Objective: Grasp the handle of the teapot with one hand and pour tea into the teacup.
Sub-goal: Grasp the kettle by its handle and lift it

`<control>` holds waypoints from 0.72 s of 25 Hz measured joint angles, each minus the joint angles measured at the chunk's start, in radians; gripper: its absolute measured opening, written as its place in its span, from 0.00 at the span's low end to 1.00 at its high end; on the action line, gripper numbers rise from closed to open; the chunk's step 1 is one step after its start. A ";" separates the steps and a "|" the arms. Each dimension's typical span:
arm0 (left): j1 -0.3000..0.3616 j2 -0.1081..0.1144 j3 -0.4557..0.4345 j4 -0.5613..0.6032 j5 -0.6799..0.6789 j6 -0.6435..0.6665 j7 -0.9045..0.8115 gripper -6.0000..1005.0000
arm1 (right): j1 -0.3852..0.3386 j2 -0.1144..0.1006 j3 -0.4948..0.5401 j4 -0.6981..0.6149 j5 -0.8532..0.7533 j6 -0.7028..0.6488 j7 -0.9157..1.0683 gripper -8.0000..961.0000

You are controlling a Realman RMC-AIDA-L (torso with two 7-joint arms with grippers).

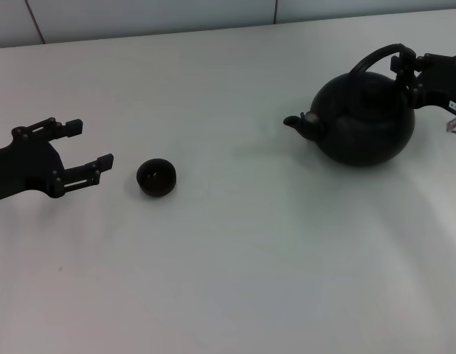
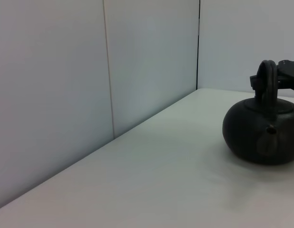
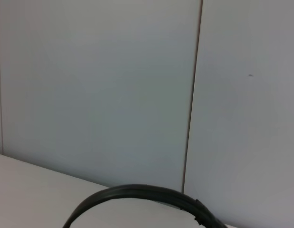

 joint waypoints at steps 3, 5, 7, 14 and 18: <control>-0.001 -0.002 0.000 0.000 0.000 -0.001 0.001 0.79 | 0.004 0.000 0.001 0.001 0.000 0.000 0.000 0.10; -0.001 -0.002 0.000 0.000 0.000 -0.002 0.001 0.79 | 0.005 0.001 0.001 0.001 0.000 0.000 0.000 0.10; -0.001 -0.003 0.000 0.000 0.000 -0.003 0.001 0.79 | 0.007 0.001 0.001 0.001 0.000 0.000 0.000 0.10; 0.002 -0.003 0.000 0.000 0.000 -0.003 0.005 0.79 | 0.010 0.003 0.001 0.001 0.000 -0.003 -0.001 0.10; 0.002 -0.005 0.000 0.000 0.000 -0.003 0.005 0.79 | 0.013 0.003 -0.001 0.004 0.000 -0.006 -0.001 0.10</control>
